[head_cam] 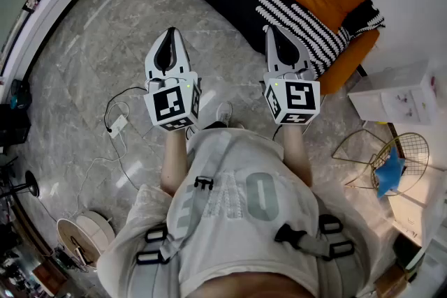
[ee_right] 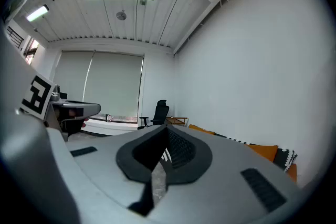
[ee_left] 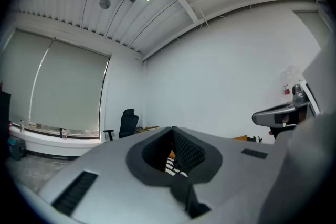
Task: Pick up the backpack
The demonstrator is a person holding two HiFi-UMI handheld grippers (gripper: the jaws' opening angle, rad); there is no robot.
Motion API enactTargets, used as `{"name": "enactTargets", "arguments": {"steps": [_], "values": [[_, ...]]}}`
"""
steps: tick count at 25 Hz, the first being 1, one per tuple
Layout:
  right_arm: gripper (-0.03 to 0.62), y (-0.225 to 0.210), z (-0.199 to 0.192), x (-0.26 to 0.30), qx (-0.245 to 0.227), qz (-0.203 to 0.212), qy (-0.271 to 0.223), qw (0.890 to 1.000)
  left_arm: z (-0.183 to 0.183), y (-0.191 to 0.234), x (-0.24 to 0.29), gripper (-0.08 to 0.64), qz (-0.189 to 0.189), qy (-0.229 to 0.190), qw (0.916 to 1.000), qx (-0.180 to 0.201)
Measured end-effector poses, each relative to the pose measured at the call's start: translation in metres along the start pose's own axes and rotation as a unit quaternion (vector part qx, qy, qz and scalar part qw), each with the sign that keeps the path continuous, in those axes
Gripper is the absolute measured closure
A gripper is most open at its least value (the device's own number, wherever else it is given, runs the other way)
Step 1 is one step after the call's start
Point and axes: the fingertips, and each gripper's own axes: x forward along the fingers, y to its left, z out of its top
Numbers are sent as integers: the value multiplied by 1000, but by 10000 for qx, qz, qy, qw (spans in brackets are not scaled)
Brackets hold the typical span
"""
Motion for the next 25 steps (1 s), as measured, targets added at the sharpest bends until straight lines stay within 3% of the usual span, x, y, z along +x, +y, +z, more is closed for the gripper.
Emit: {"name": "enactTargets", "arguments": {"steps": [17,25], "values": [[588,-3,-17,50,343,92,174,9992,-25,29,47,540,79,259,9996,-76],[586,-5,-16,94,376,-87,121,9992,-22,59,88,540,56,86,9999,-76]]}}
